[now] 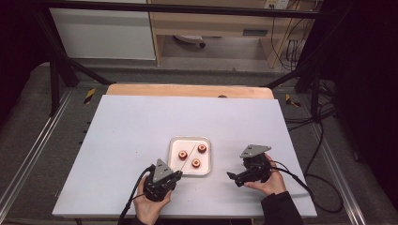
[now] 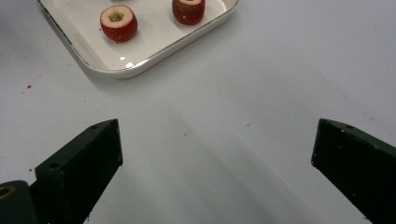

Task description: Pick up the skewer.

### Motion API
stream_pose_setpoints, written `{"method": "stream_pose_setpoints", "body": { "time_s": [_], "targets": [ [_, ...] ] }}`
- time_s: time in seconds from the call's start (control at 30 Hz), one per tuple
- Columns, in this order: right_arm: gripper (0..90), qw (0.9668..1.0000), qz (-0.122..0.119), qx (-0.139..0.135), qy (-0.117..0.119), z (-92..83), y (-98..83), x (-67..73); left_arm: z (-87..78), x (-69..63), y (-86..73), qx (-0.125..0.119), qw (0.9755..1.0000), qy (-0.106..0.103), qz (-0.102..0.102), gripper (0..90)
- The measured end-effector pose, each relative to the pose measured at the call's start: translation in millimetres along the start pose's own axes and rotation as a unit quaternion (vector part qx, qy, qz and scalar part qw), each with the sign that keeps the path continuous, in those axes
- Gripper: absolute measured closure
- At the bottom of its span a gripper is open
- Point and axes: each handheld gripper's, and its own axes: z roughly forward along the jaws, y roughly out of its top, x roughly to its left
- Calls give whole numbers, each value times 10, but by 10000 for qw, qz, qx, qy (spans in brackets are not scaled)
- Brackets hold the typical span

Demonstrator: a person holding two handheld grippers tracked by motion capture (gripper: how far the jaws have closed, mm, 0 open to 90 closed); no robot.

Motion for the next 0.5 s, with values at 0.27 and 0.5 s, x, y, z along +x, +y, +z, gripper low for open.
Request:
{"method": "stream_pose_setpoints", "body": {
  "time_s": [0.27, 0.5],
  "targets": [
    [20, 9995, 304, 43, 34, 4, 71, -16, -22, -9, -64, -227, 9997, -96, -56, 881],
    [21, 9991, 422, 43, 62, 71, 255, -2, -45, 39, -119, -326, 9992, -135, -179, 881]
  ]
}}
